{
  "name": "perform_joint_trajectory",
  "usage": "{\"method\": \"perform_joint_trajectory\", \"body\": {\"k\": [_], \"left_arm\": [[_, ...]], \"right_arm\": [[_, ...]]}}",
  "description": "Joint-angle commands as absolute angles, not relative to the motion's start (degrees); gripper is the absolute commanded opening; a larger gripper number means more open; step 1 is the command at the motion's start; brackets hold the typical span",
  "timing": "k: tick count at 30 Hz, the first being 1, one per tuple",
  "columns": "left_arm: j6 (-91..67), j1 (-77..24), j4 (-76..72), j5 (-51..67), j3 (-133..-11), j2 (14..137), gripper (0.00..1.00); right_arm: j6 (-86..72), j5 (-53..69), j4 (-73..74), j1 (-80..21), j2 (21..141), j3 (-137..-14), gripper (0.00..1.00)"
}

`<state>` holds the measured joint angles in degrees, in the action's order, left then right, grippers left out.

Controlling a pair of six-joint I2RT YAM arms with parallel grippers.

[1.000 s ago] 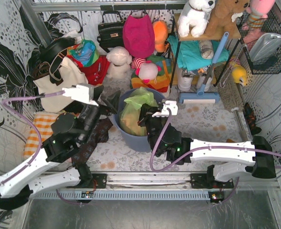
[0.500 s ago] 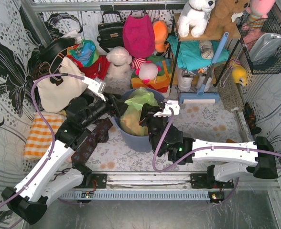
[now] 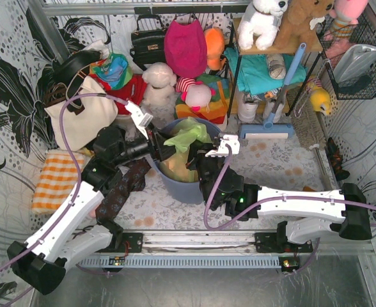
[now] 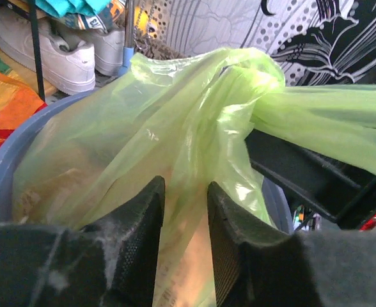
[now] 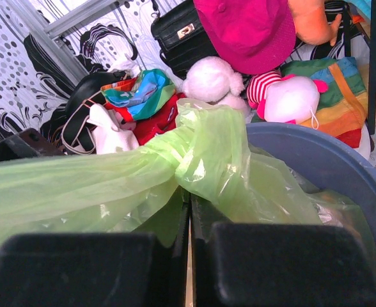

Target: Tie the trash bag

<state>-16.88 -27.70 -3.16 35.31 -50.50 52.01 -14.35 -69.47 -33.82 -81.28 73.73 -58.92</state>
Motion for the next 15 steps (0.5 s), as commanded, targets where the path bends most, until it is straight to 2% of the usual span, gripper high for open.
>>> {"method": "perform_joint_trajectory", "body": {"k": [1, 4, 6, 15], "left_arm": [[-16.61, -27.42, -6.74, 40.47, -51.4, 53.12, 0.32], [-16.61, -27.4, -6.6, 41.31, -51.74, 53.03, 0.1], [-16.44, -27.42, -6.16, 41.2, -51.85, 52.28, 0.01], [-20.57, -27.4, -7.05, 41.07, -50.4, 46.29, 0.0]], "right_arm": [[-15.64, -69.19, -34.01, -80.86, 72.07, -59.73, 0.0], [-15.85, -69.02, -33.95, -80.65, 71.92, -59.44, 0.0], [-16.46, -68.55, -33.17, -80.4, 71.81, -59.56, 0.0], [-19.81, -64.47, -29.89, -78.52, 71.65, -60.23, 0.0]]}}
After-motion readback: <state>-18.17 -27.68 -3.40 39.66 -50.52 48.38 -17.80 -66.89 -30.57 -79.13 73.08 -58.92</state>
